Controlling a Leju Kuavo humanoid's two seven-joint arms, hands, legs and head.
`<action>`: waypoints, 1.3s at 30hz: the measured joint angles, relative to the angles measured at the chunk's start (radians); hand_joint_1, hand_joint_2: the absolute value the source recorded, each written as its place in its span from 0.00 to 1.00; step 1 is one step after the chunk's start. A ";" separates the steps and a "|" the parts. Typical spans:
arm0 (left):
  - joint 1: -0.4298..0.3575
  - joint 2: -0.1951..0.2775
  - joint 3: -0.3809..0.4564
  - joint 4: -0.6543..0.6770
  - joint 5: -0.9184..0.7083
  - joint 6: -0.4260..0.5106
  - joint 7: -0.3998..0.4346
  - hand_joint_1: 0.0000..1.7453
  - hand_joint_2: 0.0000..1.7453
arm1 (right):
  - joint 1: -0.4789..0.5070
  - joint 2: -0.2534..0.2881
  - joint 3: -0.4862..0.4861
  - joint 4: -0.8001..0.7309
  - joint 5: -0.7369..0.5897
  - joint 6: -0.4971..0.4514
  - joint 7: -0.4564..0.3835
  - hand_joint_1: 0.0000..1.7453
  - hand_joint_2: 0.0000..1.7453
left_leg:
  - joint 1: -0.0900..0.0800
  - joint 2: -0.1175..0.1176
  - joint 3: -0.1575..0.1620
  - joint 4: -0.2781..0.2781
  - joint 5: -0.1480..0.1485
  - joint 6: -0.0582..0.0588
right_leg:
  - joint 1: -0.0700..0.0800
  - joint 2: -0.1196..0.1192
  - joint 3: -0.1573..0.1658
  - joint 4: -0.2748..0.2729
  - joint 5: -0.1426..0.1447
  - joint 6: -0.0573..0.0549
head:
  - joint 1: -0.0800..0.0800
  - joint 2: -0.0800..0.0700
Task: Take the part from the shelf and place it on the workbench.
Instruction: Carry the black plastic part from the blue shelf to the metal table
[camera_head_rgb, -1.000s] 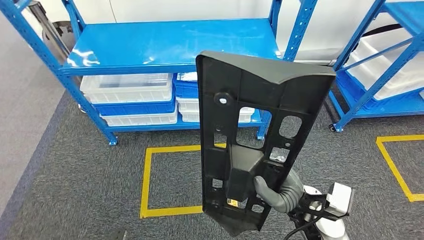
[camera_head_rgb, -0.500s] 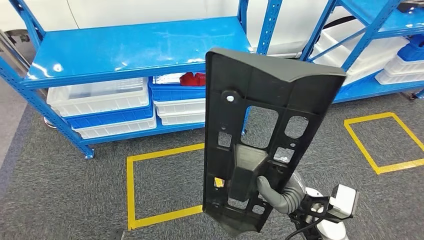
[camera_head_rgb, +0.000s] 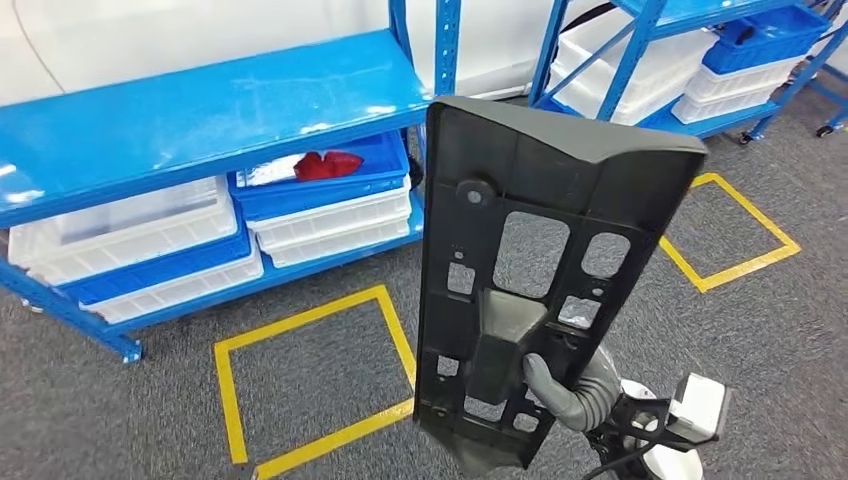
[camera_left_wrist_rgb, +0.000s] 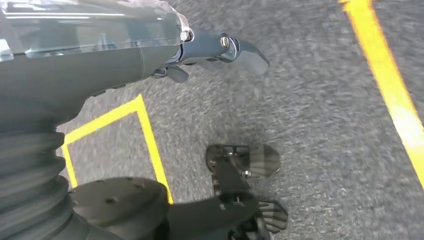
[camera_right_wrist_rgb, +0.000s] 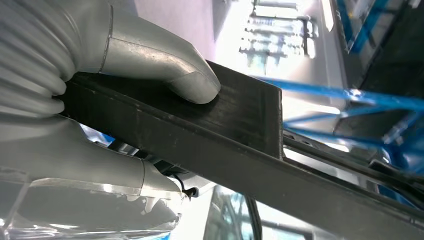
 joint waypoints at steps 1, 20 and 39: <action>0.003 0.000 0.000 0.000 0.001 0.001 -0.001 0.00 1.00 | 0.006 0.000 0.000 -0.004 -0.004 0.002 0.001 1.00 1.00 | 0.002 -0.028 -0.027 0.066 -0.035 -0.003 | 0.000 0.011 0.000 -0.001 0.001 -0.003 | 0.000 0.000; 0.020 0.025 -0.005 0.000 -0.005 -0.009 -0.045 0.00 1.00 | 0.103 -0.006 -0.011 -0.009 -0.025 0.039 -0.064 1.00 1.00 | 0.009 -0.029 0.014 -0.059 0.052 0.035 | -0.009 0.025 -0.157 0.307 -0.120 0.056 | 0.000 0.000; 0.018 0.049 -0.022 0.000 0.012 0.023 -0.027 0.00 1.00 | 0.122 -0.003 -0.034 -0.007 -0.040 0.072 -0.084 1.00 1.00 | 0.014 -0.112 -0.012 -0.006 0.050 -0.006 | 0.000 0.114 0.004 0.023 -0.021 0.004 | 0.000 0.000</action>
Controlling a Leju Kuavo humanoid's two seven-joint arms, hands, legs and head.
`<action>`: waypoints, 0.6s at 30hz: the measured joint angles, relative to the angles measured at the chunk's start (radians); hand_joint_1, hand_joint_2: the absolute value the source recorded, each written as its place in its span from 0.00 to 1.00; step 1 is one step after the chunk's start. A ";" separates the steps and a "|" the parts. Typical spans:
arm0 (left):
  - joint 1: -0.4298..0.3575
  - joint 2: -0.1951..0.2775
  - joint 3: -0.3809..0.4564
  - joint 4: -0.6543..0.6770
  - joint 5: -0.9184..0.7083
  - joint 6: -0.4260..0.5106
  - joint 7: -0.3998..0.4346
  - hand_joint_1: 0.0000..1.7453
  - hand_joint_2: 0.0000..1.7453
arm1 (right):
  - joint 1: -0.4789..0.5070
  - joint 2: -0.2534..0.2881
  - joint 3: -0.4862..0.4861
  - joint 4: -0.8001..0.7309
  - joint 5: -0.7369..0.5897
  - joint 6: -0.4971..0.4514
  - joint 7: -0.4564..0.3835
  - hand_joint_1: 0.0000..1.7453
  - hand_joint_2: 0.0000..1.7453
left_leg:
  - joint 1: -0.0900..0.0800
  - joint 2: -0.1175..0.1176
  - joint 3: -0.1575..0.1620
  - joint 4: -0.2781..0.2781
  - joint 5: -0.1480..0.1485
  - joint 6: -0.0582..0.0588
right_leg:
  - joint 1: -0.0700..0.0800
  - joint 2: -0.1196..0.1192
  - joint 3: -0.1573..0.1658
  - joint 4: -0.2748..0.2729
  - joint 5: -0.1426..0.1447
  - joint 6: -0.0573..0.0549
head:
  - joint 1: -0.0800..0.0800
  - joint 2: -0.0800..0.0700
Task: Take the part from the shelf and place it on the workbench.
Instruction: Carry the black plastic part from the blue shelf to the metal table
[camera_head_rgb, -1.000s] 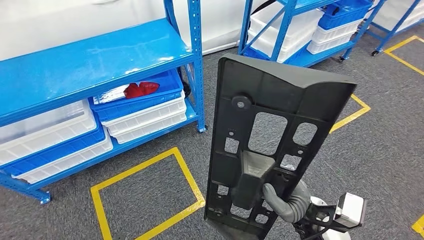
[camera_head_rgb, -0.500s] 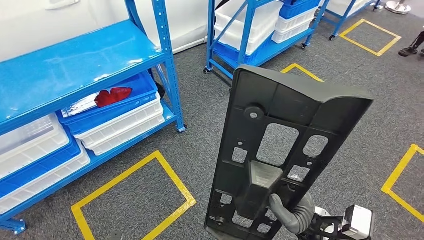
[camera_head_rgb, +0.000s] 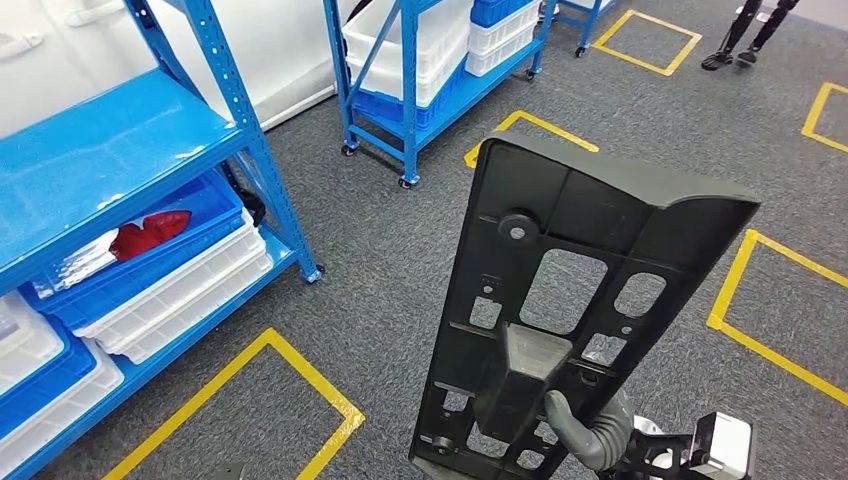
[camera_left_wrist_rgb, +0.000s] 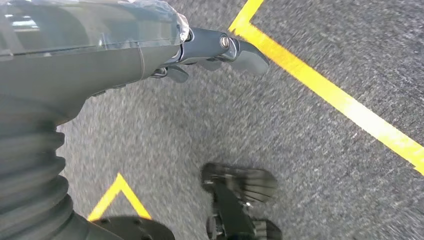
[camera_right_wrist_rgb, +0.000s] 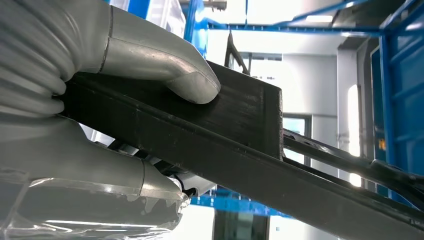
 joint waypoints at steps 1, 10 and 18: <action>0.005 0.002 0.000 0.000 0.000 0.002 0.002 0.00 1.00 | -0.002 0.001 0.000 0.004 -0.001 0.000 -0.005 1.00 1.00 | 0.001 -0.018 0.012 -0.030 0.007 0.002 | 0.000 0.011 -0.005 0.005 -0.002 0.006 | 0.000 0.000; 0.024 0.012 0.001 0.000 -0.008 0.012 0.000 0.00 1.00 | -0.013 0.004 -0.001 0.035 -0.015 -0.005 -0.031 1.00 1.00 | -0.007 0.063 0.021 -0.054 0.006 0.044 | -0.006 -0.083 -0.145 0.264 -0.116 0.046 | 0.000 0.000; -0.001 0.010 -0.002 0.000 -0.011 0.014 -0.011 0.00 1.00 | -0.016 0.005 -0.012 0.050 -0.016 -0.015 -0.035 1.00 1.00 | -0.017 0.120 0.034 -0.056 -0.004 0.042 | 0.013 -0.166 -0.010 0.011 -0.002 0.013 | 0.000 0.000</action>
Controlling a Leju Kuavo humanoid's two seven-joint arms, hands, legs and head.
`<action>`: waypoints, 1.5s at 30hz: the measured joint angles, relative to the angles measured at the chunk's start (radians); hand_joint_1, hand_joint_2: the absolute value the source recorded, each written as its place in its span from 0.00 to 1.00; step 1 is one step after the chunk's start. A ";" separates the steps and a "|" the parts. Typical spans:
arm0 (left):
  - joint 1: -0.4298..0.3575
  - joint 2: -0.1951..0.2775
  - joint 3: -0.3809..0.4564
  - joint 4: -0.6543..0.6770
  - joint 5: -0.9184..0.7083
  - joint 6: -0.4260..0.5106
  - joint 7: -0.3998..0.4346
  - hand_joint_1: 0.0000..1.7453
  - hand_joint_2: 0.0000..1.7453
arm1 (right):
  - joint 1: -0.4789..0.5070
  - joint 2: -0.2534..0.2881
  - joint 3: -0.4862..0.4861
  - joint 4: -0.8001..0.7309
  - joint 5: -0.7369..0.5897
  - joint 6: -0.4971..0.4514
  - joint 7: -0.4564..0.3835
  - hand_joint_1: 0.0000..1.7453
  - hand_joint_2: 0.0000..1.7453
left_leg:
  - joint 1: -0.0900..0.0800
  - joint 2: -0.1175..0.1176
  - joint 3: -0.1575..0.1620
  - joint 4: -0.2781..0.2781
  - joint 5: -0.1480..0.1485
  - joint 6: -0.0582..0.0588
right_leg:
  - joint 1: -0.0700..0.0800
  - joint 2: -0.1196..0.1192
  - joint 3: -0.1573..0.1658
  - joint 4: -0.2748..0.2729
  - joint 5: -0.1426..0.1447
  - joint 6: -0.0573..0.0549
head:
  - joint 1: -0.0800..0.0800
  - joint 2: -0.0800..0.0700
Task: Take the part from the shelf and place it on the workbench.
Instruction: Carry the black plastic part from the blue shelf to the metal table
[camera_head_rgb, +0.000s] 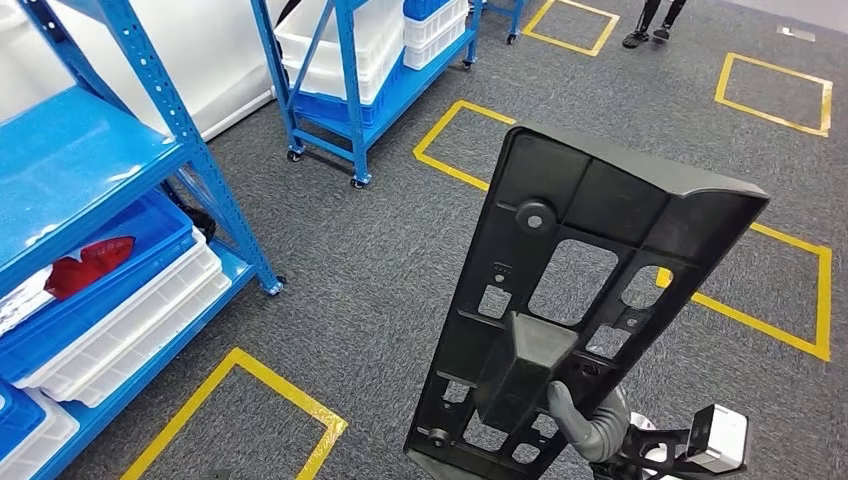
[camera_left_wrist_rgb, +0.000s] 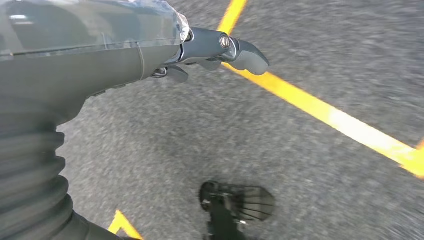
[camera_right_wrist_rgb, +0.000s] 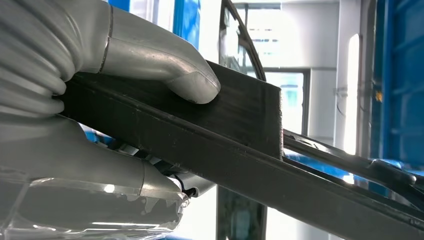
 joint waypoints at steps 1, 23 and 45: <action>-0.002 -0.001 0.000 0.000 0.000 0.000 0.000 0.00 1.00 | -0.001 0.000 -0.001 0.000 0.000 0.000 0.000 1.00 1.00 | -0.002 0.002 0.000 0.000 -0.001 -0.001 | 0.003 -0.008 0.002 -0.002 -0.003 -0.003 | 0.000 0.000; -0.034 -0.009 -0.016 0.000 -0.012 -0.013 0.023 0.00 1.00 | 0.026 -0.006 -0.060 -0.008 -0.014 -0.018 0.014 1.00 1.00 | 0.015 -0.079 -0.019 0.007 0.012 -0.002 | -0.017 0.095 -0.098 0.181 -0.090 0.032 | 0.000 0.000; 0.019 -0.004 -0.024 0.000 0.000 -0.011 0.020 0.00 1.00 | 0.021 0.020 -0.075 0.020 -0.035 0.024 0.054 1.00 1.00 | 0.017 -0.118 -0.044 0.061 0.003 -0.043 | -0.007 0.163 0.016 -0.016 -0.003 -0.017 | 0.000 0.000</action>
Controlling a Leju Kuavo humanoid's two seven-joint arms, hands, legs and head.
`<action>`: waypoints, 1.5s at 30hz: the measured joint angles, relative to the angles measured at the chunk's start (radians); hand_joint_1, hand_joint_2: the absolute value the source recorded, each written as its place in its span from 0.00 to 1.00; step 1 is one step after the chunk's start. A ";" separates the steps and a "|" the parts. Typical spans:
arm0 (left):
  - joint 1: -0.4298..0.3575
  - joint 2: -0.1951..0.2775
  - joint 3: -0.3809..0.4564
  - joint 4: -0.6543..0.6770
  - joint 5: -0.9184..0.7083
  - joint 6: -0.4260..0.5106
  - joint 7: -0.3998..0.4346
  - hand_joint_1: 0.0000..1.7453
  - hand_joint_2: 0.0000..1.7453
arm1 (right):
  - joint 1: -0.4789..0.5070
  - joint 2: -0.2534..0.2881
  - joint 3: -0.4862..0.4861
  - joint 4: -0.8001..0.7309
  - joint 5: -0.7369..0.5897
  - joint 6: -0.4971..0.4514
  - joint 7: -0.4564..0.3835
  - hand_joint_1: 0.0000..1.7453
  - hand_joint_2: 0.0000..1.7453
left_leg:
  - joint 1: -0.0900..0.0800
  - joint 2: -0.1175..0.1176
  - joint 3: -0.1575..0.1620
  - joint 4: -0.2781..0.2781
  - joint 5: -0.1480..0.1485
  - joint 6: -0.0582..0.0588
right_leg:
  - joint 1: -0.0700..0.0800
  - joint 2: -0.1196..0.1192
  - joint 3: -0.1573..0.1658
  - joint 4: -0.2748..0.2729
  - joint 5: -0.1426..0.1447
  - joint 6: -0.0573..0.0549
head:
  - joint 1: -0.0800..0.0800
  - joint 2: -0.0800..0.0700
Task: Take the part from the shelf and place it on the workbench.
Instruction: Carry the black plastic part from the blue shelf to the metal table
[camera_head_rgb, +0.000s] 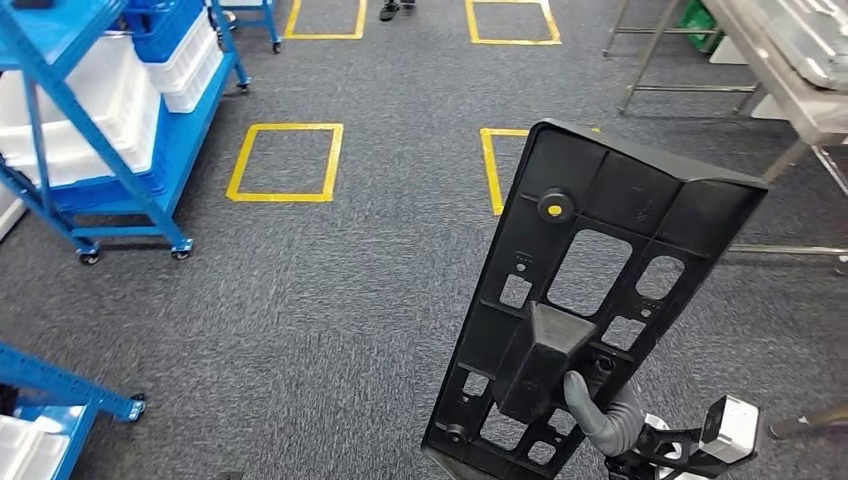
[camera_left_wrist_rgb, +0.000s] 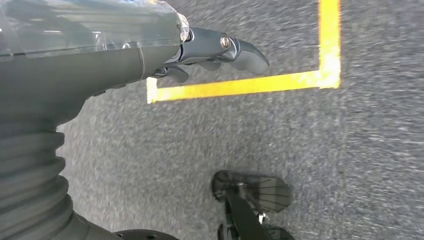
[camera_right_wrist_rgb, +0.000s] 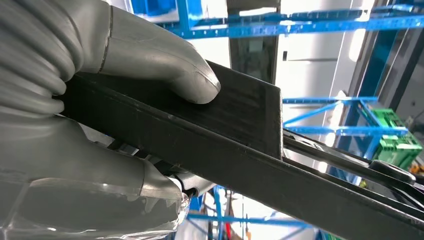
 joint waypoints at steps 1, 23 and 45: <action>0.000 0.001 0.000 0.000 0.001 0.000 0.000 0.00 1.00 | -0.004 0.001 0.000 0.004 0.000 0.002 0.000 1.00 1.00 | 0.001 -0.018 0.013 -0.034 0.009 0.003 | -0.001 0.010 -0.005 0.006 -0.002 0.006 | 0.000 0.000; -0.050 -0.018 0.006 0.000 0.016 -0.020 0.000 0.00 1.00 | -0.046 -0.010 -0.001 0.026 -0.007 -0.019 0.017 1.00 1.00 | -0.011 0.075 0.005 0.052 -0.079 0.008 | 0.002 -0.098 0.006 -0.026 0.009 -0.005 | 0.000 0.000; -0.018 -0.037 0.003 0.000 0.022 -0.006 0.039 0.00 1.00 | 0.034 -0.029 -0.022 -0.064 -0.004 -0.030 0.050 1.00 1.00 | -0.011 0.116 0.020 -0.043 -0.005 0.045 | -0.003 -0.122 -0.068 0.118 -0.033 0.035 | 0.000 0.000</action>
